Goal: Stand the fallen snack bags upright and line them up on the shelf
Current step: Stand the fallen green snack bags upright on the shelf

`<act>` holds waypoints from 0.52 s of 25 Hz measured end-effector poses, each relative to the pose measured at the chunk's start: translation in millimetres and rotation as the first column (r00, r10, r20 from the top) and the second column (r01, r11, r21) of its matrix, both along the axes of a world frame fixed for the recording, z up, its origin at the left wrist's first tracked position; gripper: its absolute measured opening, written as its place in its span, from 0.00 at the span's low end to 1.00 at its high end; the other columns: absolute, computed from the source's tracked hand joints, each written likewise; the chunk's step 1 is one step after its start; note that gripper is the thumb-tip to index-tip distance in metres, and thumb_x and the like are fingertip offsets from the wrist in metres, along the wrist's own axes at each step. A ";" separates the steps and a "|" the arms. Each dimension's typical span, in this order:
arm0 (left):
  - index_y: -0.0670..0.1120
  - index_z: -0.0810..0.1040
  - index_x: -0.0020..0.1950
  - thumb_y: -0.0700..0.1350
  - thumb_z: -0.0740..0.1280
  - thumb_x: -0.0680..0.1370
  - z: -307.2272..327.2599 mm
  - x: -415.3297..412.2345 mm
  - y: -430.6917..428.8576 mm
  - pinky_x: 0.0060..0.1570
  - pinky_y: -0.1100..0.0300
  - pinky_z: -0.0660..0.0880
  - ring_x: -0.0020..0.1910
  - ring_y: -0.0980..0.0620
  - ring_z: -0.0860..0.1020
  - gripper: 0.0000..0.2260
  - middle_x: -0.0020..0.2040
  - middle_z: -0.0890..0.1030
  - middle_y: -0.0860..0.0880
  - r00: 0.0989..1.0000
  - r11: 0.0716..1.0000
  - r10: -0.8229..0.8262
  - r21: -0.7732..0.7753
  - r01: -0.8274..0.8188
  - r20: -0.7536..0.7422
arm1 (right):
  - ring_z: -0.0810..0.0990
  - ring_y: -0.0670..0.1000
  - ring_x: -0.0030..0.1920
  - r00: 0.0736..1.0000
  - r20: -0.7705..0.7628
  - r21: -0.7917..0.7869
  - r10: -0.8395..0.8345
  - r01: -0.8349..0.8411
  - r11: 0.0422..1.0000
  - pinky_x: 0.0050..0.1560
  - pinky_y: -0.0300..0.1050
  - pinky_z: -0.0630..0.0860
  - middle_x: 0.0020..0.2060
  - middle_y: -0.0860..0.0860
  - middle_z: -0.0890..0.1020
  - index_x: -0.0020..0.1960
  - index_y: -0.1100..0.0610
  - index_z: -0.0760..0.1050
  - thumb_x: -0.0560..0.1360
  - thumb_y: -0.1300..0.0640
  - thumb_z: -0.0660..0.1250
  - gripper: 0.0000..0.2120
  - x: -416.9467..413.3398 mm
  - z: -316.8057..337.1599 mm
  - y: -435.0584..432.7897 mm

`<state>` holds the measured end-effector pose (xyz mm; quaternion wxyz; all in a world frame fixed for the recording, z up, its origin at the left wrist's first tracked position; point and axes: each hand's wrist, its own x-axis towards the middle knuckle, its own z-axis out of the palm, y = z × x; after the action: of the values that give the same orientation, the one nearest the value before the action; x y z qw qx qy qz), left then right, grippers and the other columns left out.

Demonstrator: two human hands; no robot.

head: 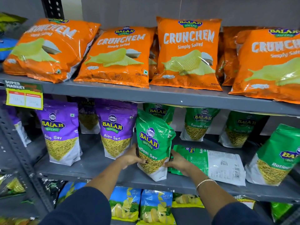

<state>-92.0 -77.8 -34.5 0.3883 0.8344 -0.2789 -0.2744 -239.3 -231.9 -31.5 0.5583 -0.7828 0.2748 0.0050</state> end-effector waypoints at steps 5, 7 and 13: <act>0.43 0.51 0.75 0.38 0.74 0.67 -0.7 -16.3 -10.1 0.74 0.54 0.57 0.75 0.44 0.57 0.44 0.76 0.57 0.42 1.000 1.000 0.000 -0.002 0.000 0.014 | 0.63 0.57 0.72 0.999 0.021 0.001 -0.030 0.029 1.000 0.75 0.53 0.58 0.71 0.57 0.67 0.73 0.60 0.49 0.61 0.59 0.78 0.51 1.6 -0.9 0.8; 0.45 0.52 0.74 0.40 0.76 0.65 -0.9 -18.1 -11.2 0.73 0.53 0.59 0.75 0.43 0.59 0.45 0.74 0.61 0.42 1.000 0.999 0.006 -0.042 -0.007 -0.016 | 0.66 0.57 0.71 0.998 0.041 -0.005 -0.041 0.041 0.999 0.73 0.50 0.59 0.68 0.57 0.70 0.71 0.60 0.55 0.65 0.62 0.75 0.42 1.0 0.4 2.9; 0.42 0.65 0.62 0.48 0.68 0.74 1.9 -11.1 -10.0 0.67 0.46 0.70 0.51 0.46 0.77 0.21 0.57 0.75 0.44 0.974 0.877 -0.079 0.450 0.170 -0.213 | 0.68 0.59 0.69 0.998 0.017 -0.046 -0.053 0.054 0.998 0.66 0.51 0.68 0.69 0.60 0.69 0.71 0.61 0.56 0.67 0.63 0.74 0.39 -15.7 9.8 -8.8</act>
<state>-103.0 -87.8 -32.6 0.1828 0.8536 -0.2200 -0.4353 -255.0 -240.7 -21.7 0.5422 -0.7878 0.2913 -0.0225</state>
